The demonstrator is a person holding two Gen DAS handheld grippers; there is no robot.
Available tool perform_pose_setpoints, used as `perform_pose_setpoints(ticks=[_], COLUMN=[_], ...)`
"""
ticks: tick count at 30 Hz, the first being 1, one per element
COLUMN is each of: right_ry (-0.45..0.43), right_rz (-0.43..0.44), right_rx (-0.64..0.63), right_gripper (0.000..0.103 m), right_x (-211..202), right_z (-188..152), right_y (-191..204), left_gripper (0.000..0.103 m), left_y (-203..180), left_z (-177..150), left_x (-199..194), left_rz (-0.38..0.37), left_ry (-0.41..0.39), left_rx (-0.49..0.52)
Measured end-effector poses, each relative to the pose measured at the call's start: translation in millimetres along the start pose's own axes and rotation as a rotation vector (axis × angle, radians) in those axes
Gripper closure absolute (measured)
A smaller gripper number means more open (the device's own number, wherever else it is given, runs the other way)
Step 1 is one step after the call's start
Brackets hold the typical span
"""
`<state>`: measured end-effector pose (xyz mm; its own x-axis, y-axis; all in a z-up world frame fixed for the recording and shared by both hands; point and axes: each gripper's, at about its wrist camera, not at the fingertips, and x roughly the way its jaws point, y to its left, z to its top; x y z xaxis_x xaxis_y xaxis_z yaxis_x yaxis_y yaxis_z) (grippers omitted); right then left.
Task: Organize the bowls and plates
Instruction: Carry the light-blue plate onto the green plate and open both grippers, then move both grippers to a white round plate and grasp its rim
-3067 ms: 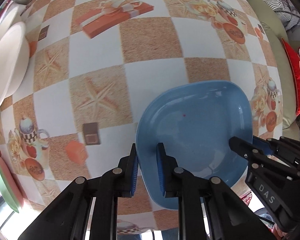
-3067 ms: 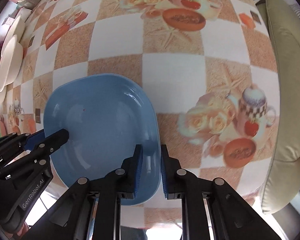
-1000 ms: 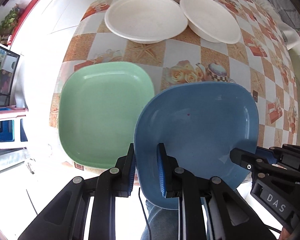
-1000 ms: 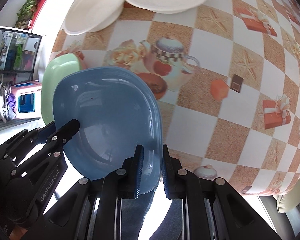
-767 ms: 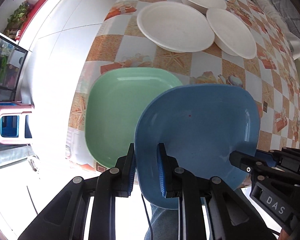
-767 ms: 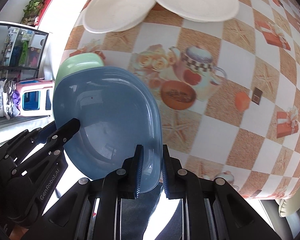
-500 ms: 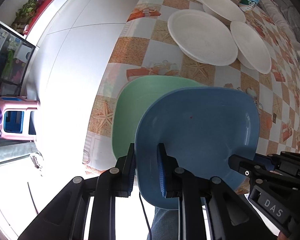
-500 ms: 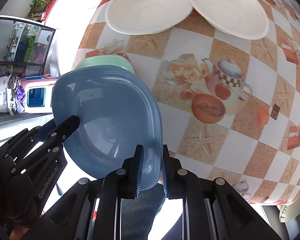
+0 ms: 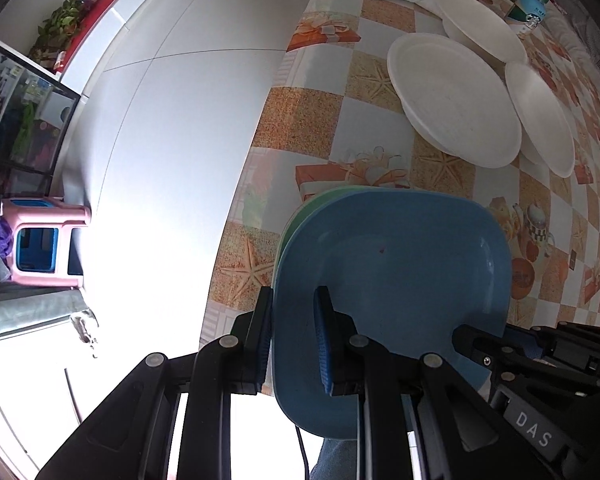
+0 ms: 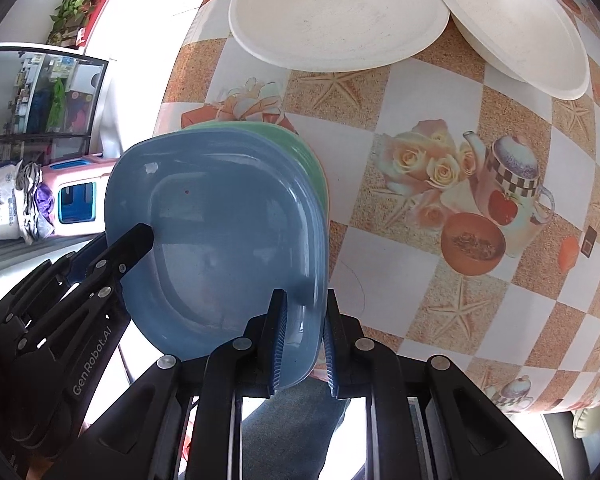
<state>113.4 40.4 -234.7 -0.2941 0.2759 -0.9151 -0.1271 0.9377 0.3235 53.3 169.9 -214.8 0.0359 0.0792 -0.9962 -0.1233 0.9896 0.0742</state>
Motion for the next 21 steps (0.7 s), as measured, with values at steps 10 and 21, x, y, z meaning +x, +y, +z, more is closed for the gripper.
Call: perform_pose_setpoints(ticks=[10,21], right_ry=[-0.041,-0.163], right_rz=[-0.015,-0.058], right_rx=[-0.012,0.099], right_gripper=[0.082,0.016], right_x=[-5.4,-48.4], right_z=[9.8,-3.8], right_y=[2.0,-57.3], left_gripper=[0.026,0.024], left_y=[-4.5,-28.7], left_z=[1.3,17.0], left_x=[-8.9,-33.9], left_rz=[-0.005,-0.071], left_ry=[-0.041,-0.086], left_rx=[-0.009,0.011])
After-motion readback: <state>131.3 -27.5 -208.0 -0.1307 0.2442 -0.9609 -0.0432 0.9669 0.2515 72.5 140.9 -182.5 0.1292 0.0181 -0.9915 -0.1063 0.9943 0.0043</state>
